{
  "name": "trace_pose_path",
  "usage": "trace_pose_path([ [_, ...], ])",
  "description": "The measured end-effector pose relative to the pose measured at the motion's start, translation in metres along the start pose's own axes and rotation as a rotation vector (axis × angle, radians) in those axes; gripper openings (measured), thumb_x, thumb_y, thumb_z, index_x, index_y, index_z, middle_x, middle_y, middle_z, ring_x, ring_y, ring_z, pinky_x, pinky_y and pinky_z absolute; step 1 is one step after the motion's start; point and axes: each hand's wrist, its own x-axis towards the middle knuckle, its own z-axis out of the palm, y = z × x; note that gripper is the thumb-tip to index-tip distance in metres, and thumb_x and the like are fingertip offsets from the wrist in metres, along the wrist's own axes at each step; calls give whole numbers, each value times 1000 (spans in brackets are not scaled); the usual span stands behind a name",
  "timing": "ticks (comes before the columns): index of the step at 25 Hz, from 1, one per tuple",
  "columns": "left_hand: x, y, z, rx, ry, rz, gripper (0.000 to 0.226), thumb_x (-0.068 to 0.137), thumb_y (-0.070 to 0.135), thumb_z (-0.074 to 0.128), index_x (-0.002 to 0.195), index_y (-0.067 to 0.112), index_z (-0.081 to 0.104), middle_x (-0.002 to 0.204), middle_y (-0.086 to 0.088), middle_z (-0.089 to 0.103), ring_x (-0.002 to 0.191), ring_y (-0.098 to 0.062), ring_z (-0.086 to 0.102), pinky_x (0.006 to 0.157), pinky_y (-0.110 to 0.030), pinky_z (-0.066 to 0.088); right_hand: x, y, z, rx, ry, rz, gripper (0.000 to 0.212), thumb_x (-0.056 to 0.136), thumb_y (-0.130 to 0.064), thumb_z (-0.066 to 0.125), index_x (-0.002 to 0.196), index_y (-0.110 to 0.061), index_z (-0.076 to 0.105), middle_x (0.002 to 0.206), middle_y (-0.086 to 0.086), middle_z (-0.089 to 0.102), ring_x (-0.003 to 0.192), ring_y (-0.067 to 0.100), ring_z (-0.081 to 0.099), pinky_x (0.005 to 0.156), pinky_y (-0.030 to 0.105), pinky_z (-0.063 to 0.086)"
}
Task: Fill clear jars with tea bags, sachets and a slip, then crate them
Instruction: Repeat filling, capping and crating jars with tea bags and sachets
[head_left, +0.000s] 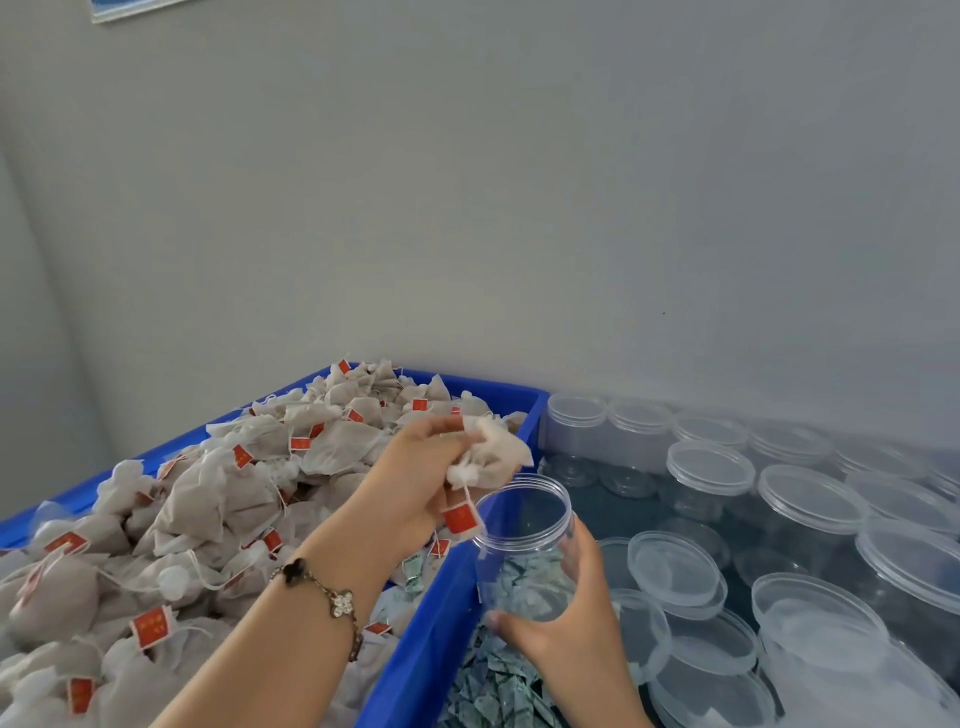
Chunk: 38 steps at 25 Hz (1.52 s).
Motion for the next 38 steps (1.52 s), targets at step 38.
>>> trace_pose_path([
  [38, 75, -82, -86, 1919, 144, 198, 25, 93, 28, 53, 113, 32, 67, 146, 7, 41, 136, -21, 26, 106, -38, 26, 2, 0, -3, 36, 19, 28, 105, 56, -15, 90, 122, -58, 21, 120, -32, 35, 115, 2, 41, 88, 17, 35],
])
